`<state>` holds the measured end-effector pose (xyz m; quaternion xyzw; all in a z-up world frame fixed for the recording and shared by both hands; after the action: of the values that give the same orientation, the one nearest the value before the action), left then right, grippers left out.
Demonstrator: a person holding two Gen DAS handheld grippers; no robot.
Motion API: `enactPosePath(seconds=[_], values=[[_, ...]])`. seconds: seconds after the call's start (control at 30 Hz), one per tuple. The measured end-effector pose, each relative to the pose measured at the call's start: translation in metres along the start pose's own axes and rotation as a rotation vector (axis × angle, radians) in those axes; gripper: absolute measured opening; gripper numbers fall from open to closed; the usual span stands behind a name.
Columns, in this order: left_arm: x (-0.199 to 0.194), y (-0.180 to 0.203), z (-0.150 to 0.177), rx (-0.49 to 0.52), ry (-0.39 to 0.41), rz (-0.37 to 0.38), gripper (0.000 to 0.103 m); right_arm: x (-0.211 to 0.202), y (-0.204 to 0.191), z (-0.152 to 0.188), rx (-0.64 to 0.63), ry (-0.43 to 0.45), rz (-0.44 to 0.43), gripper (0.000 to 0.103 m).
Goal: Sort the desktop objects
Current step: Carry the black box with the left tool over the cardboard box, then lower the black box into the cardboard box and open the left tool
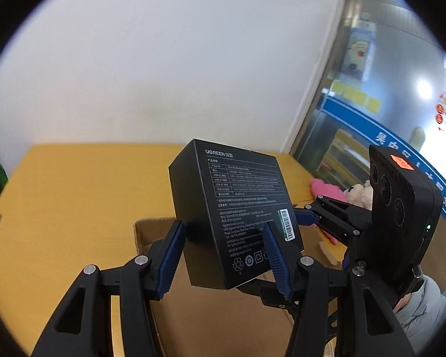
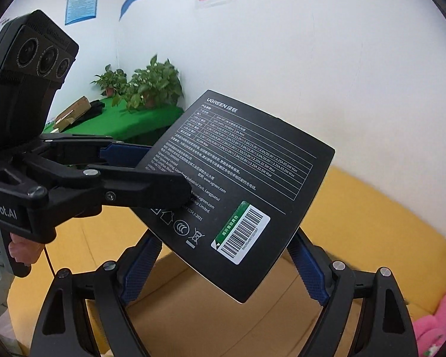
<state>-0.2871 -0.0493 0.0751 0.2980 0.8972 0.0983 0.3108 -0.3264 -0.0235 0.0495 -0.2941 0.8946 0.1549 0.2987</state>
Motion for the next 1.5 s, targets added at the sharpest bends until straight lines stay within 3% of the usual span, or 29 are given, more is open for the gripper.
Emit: enactPosePath(seconds=[0.2, 0.4, 0.57, 0.7, 0.8, 0.9, 1.0, 1.1, 1.27, 1.4, 1.5], values=[[0.069, -0.055, 0.024, -0.109, -0.104, 0.007, 0.053, 0.093, 0.022, 0.031, 0.098, -0.133, -0.05, 0.088], [0.115, -0.081, 0.054, -0.166, -0.221, -0.024, 0.053, 0.159, 0.03, 0.066, 0.131, -0.26, -0.086, 0.088], [0.13, -0.096, 0.071, -0.223, -0.301, -0.08, 0.052, 0.196, 0.03, 0.083, 0.159, -0.377, -0.121, 0.087], [0.128, -0.097, 0.073, -0.224, -0.325, -0.133, 0.051, 0.21, 0.027, 0.086, 0.185, -0.399, -0.151, 0.087], [0.125, -0.1, 0.074, -0.255, -0.333, -0.13, 0.051, 0.212, 0.025, 0.089, 0.199, -0.415, -0.138, 0.088], [0.109, -0.097, 0.071, -0.242, -0.302, -0.165, 0.051, 0.198, 0.024, 0.079, 0.193, -0.409, -0.132, 0.09], [0.078, -0.089, 0.061, -0.175, -0.253, -0.268, 0.051, 0.174, 0.025, 0.071, 0.181, -0.39, -0.103, 0.098], [0.028, -0.068, 0.053, -0.123, -0.152, -0.255, 0.052, 0.109, 0.036, 0.073, 0.177, -0.312, -0.074, 0.098], [-0.056, -0.01, 0.044, -0.001, 0.051, -0.278, 0.078, -0.019, 0.014, 0.061, 0.147, -0.073, 0.024, 0.103], [-0.11, 0.041, 0.055, 0.118, 0.173, -0.302, 0.08, -0.101, -0.006, 0.073, 0.181, 0.049, 0.056, 0.103], [-0.132, 0.069, 0.077, 0.158, 0.194, -0.298, 0.08, -0.137, -0.014, 0.098, 0.268, 0.058, -0.012, 0.103]])
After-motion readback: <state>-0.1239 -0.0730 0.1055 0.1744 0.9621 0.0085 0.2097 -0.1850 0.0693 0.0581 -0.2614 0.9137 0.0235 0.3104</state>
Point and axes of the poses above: each gripper's, at about its wrist camera, not at the fingertips, and x roughly the way its jaws point, y to its right, z to its underside, the point moved 5 cm from there along x, roughly the way its jaws point, and after that the axes turned 8 degrees about z, right-handed, at the moved point
